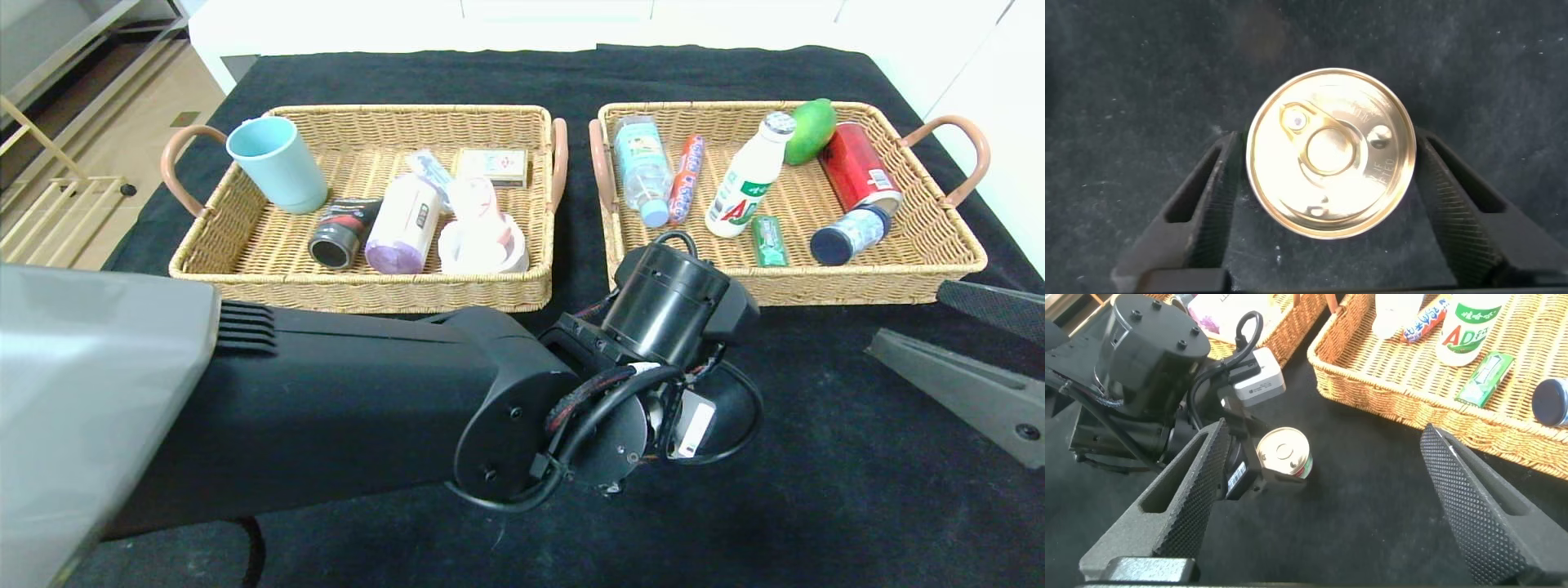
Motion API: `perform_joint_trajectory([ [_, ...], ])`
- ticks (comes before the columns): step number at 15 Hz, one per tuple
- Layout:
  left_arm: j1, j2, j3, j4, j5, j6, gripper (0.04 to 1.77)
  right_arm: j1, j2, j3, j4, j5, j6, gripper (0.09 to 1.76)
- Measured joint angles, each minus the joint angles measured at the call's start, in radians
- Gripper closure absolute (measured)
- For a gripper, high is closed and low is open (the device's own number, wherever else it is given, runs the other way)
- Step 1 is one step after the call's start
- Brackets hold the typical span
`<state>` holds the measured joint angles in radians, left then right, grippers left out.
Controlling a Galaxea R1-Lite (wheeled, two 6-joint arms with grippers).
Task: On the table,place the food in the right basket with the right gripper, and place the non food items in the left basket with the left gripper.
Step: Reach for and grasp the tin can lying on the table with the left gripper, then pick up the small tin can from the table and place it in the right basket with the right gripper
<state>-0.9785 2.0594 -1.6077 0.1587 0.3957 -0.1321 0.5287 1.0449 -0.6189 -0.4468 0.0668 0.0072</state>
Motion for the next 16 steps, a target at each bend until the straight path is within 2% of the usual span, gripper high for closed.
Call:
perform_joint_trajectory([
  [6, 0.0, -0.081, 0.056, 0.01, -0.001, 0.0, 0.21, 0.008, 0.0, 0.003, 0.0, 0.0, 0.0, 0.14],
  [10, 0.004, -0.2, 0.183, -0.014, -0.01, 0.007, 0.16, 0.009, 0.015, 0.009, 0.003, 0.0, 0.0, 0.14],
  [13, 0.022, -0.294, 0.341, -0.147, -0.036, 0.05, 0.14, 0.004, 0.033, 0.013, 0.003, 0.002, 0.0, 0.14],
  [16, 0.07, -0.396, 0.533, -0.345, -0.115, 0.127, 0.13, 0.005, 0.054, 0.017, 0.003, -0.003, 0.0, 0.14],
])
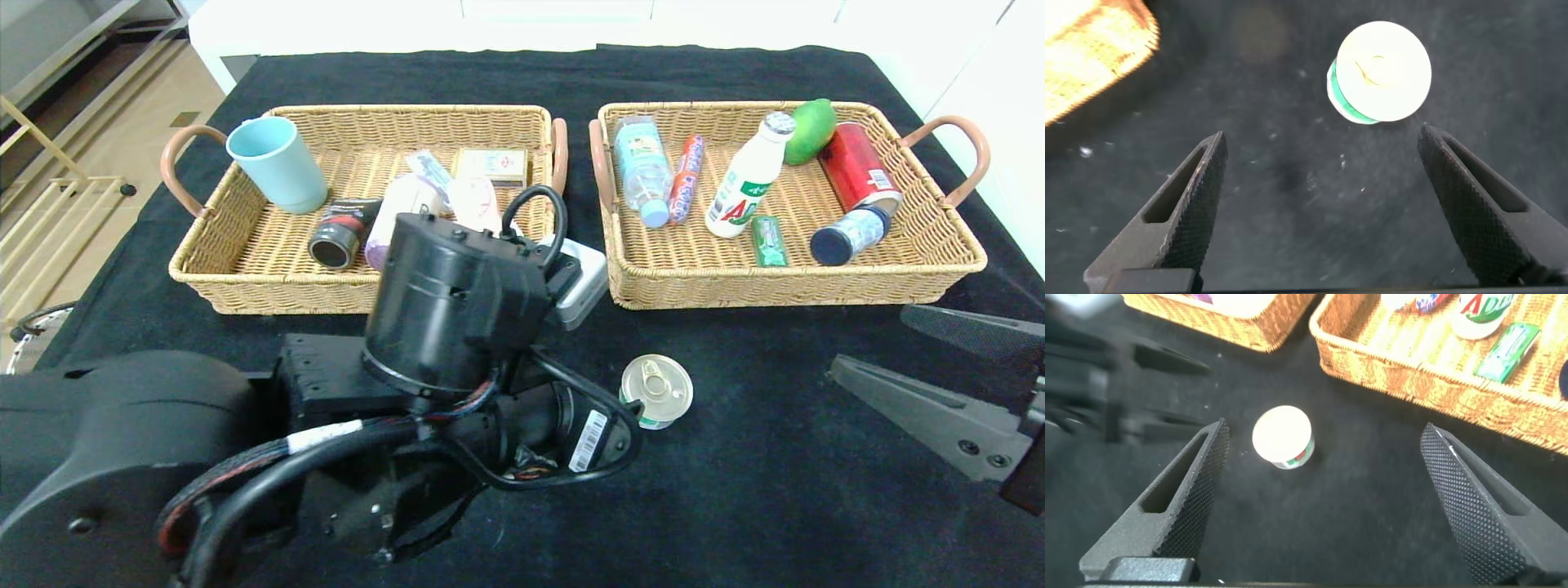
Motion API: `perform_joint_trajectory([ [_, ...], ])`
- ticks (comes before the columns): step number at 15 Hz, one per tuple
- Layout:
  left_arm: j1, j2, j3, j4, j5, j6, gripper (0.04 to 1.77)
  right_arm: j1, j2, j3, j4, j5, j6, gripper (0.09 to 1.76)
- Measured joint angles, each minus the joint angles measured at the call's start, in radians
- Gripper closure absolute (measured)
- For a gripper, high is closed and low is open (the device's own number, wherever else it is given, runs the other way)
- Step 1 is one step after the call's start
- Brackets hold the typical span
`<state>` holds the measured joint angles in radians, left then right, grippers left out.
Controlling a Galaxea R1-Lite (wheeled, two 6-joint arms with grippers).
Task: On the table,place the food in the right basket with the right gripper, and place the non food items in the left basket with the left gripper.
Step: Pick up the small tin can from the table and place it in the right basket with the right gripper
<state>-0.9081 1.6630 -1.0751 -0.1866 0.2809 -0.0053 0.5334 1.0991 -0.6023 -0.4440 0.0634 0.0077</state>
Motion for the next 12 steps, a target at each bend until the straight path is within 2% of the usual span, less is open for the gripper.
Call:
perform_joint_trajectory([
  [3, 0.061, -0.11, 0.152, -0.101, -0.145, 0.03, 0.12, -0.001, 0.021, 0.005, 0.001, -0.001, 0.0, 0.14],
  [5, 0.094, -0.181, 0.222, -0.117, -0.209, 0.041, 0.11, 0.003, 0.028, 0.007, 0.011, -0.001, 0.0, 0.14],
  [9, 0.148, -0.274, 0.353, -0.14, -0.274, 0.047, 0.11, 0.006, 0.045, 0.007, 0.022, -0.001, 0.0, 0.14],
  [12, 0.184, -0.294, 0.431, -0.274, -0.276, 0.039, 0.11, 0.007, 0.059, 0.006, 0.022, -0.02, 0.0, 0.14],
])
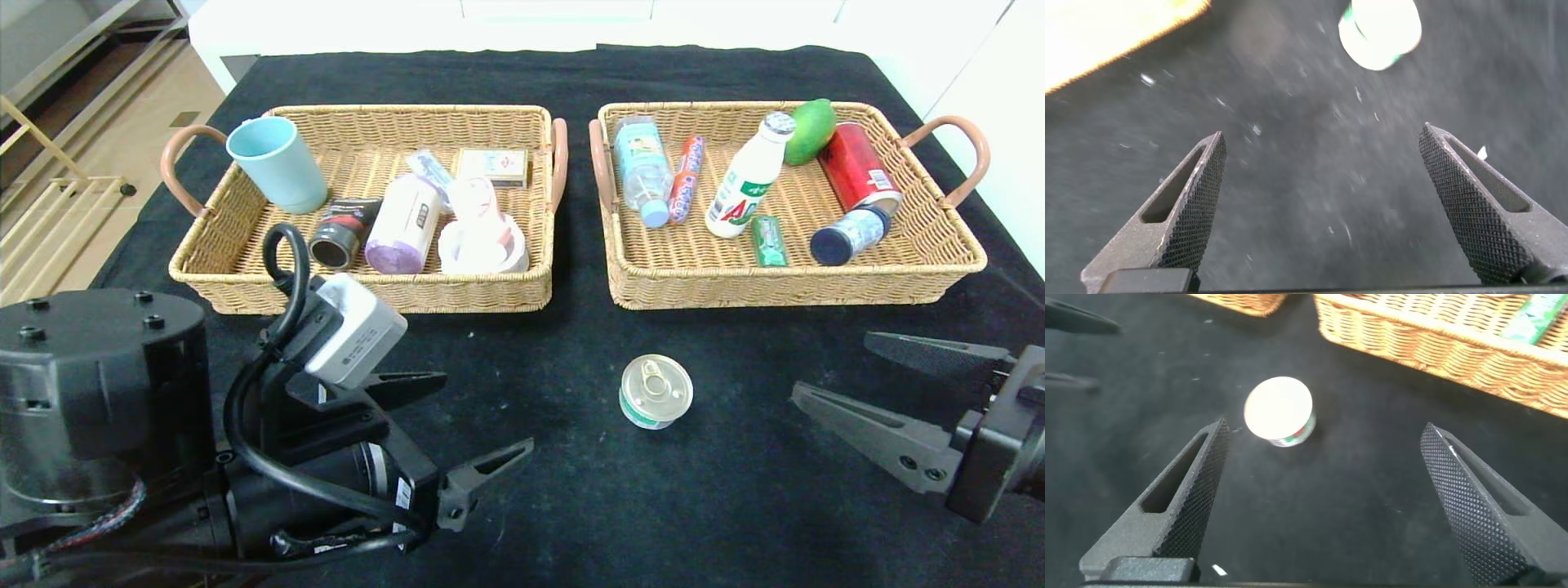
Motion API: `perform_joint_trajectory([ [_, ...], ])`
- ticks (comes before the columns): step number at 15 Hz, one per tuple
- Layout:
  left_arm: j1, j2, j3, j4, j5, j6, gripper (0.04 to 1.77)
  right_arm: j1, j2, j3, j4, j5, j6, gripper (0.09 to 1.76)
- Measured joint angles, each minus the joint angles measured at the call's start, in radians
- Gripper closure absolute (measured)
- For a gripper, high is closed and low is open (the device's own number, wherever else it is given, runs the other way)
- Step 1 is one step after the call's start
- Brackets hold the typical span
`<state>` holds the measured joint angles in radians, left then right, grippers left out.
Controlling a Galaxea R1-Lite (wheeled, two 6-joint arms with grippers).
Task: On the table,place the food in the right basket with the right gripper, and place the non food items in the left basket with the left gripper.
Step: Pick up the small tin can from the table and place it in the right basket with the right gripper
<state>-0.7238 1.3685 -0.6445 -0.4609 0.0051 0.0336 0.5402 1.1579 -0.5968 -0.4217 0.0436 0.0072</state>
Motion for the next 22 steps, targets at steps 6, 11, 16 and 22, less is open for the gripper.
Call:
perform_joint_trajectory([
  [6, 0.057, -0.006, 0.06, -0.094, -0.008, 0.001, 0.1, 0.058, 0.017, -0.011, 0.106, -0.047, 0.0, 0.14],
  [11, 0.059, 0.006, 0.051, -0.094, -0.012, 0.004, 0.1, 0.235, 0.066, -0.112, 0.263, -0.354, 0.048, 0.14],
  [16, 0.092, 0.003, 0.046, -0.095, -0.009, 0.009, 0.09, 0.351, 0.235, -0.295, 0.396, -0.578, 0.209, 0.14],
  [22, 0.113, -0.027, 0.036, -0.095, -0.011, 0.009, 0.09, 0.392, 0.43, -0.526, 0.487, -0.751, 0.393, 0.14],
])
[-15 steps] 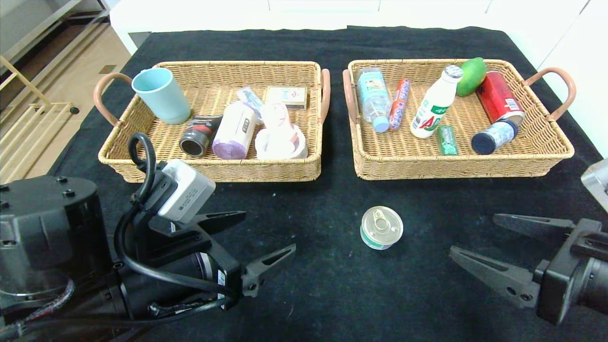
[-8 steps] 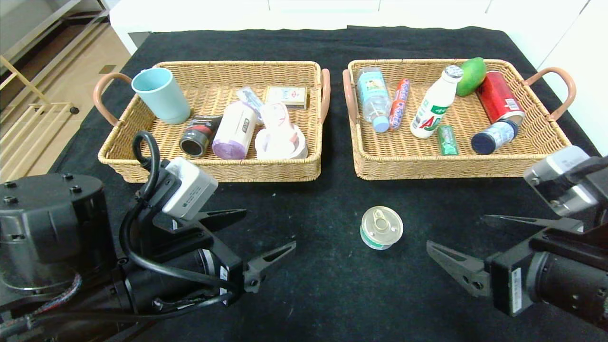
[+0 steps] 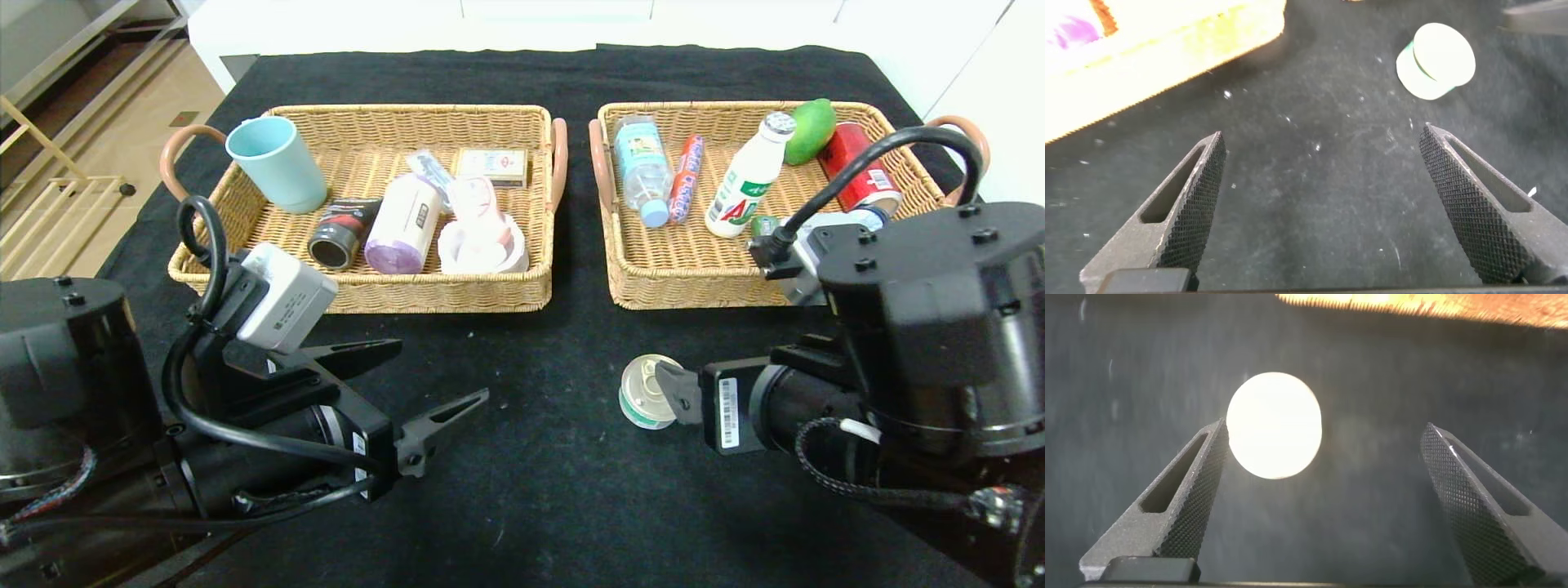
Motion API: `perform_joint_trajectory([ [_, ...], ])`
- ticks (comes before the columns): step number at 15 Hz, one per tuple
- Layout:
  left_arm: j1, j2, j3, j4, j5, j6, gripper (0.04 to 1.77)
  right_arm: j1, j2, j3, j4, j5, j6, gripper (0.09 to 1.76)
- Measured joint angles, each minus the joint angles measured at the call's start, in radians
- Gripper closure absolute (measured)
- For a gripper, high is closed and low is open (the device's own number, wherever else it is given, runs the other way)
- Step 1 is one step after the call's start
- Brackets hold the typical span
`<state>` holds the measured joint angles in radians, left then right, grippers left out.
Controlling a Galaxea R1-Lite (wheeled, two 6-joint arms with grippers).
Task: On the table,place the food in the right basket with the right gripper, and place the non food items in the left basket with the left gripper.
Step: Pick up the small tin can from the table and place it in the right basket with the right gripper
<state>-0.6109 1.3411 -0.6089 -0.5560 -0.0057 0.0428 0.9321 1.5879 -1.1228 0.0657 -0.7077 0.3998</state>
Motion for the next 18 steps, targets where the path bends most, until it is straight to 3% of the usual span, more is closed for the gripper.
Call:
perform_joint_trajectory([
  [5, 0.002, -0.024, -0.004, 0.001, 0.0, 0.001, 0.09, 0.014, 0.097, -0.067, -0.003, -0.023, 0.066, 0.14],
  [18, 0.0, -0.058, -0.004, 0.003, -0.003, 0.003, 0.09, -0.02, 0.233, -0.085, -0.073, -0.093, 0.13, 0.14],
])
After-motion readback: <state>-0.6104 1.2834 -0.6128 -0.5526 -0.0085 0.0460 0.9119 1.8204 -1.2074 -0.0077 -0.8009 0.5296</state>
